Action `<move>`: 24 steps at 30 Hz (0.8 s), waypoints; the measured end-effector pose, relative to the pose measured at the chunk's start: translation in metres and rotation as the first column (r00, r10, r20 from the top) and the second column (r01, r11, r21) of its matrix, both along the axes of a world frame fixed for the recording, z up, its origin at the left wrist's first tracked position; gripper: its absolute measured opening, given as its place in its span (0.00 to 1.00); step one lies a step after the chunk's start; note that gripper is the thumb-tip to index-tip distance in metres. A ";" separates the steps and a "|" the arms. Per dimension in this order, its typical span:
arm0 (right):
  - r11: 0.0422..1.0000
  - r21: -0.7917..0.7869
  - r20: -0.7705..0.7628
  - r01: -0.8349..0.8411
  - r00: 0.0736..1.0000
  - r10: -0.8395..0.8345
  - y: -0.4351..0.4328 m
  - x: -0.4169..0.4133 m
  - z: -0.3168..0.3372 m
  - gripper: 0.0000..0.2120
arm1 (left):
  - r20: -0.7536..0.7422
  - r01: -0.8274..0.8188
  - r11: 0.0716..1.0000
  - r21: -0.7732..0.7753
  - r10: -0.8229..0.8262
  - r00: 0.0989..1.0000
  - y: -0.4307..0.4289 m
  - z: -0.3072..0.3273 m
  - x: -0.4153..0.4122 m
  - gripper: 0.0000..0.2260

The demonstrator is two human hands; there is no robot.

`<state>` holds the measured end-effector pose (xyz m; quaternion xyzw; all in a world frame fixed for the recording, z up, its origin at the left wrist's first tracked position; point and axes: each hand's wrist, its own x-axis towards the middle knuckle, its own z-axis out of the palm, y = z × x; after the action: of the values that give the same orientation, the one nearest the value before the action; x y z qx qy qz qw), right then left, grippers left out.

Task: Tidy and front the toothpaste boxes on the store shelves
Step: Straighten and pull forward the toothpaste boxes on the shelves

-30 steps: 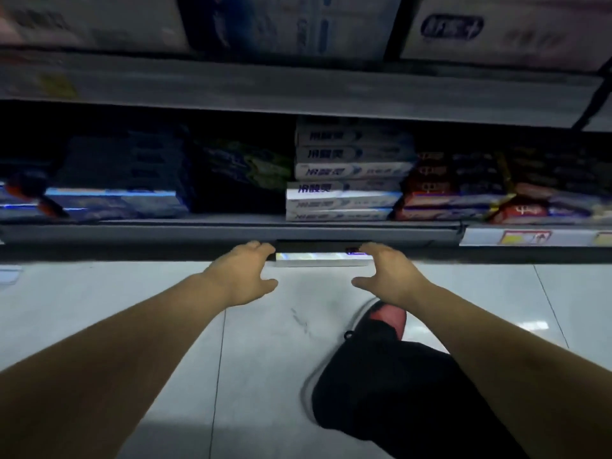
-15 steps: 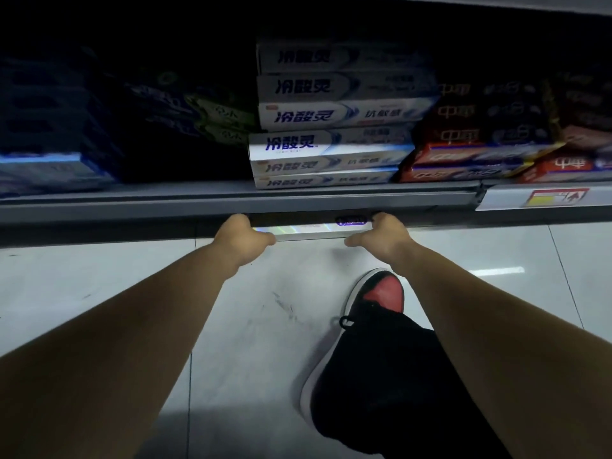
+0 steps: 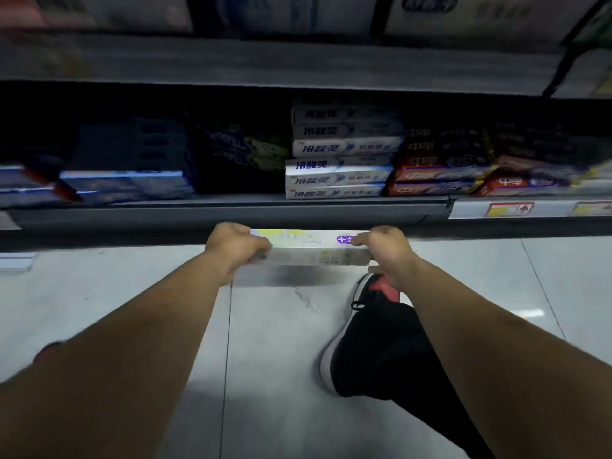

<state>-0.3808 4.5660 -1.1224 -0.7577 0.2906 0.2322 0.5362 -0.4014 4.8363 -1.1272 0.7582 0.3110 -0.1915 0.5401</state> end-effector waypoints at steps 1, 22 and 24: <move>1.000 0.010 0.037 0.002 0.999 -0.003 0.003 -0.004 0.019 0.27 | 0.021 0.031 1.000 0.002 -0.031 0.999 0.002 0.018 -0.005 0.16; 0.964 0.267 0.645 -0.012 0.745 -0.169 0.017 -0.060 0.395 0.29 | 0.736 0.067 0.940 -0.335 0.217 0.641 0.014 0.401 -0.064 0.15; 0.915 0.402 0.545 0.012 0.800 -0.250 0.019 -0.066 0.412 0.31 | 0.780 0.070 0.949 -0.307 0.209 0.590 0.008 0.418 -0.071 0.16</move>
<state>-0.4467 4.5847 -0.7104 -0.6512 0.1132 0.0007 0.7504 -0.4723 4.8444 -0.7097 0.6564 0.0299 0.1473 0.7393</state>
